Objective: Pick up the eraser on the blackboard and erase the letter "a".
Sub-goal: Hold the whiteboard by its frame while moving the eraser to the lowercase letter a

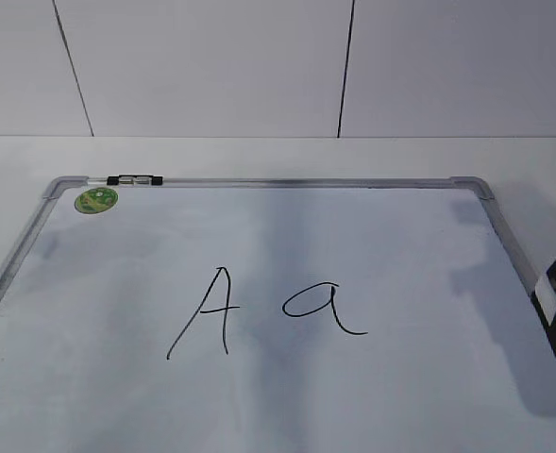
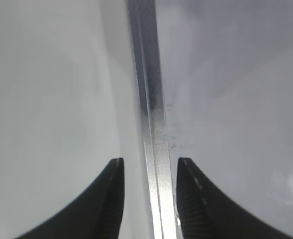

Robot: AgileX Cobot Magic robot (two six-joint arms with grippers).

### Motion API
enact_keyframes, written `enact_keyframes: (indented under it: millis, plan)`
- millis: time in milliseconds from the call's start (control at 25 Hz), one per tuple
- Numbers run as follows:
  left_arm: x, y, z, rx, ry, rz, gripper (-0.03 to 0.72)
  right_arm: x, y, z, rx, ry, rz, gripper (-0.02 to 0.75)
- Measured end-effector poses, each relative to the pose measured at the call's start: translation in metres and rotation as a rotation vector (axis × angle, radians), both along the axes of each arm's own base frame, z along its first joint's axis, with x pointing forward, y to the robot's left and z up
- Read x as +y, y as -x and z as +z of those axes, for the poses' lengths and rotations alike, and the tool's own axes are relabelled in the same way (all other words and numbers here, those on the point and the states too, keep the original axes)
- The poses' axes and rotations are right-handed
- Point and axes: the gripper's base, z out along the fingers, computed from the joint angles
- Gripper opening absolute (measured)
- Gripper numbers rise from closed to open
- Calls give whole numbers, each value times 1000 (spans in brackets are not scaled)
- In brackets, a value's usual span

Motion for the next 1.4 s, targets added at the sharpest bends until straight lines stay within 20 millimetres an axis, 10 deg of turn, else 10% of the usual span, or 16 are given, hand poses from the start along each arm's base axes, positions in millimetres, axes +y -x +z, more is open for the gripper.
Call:
enact_keyframes:
  millis: [1400]
  plan:
    - [-1,-15,-37,49,23,24,184,0,0,0,-2,0,2,556]
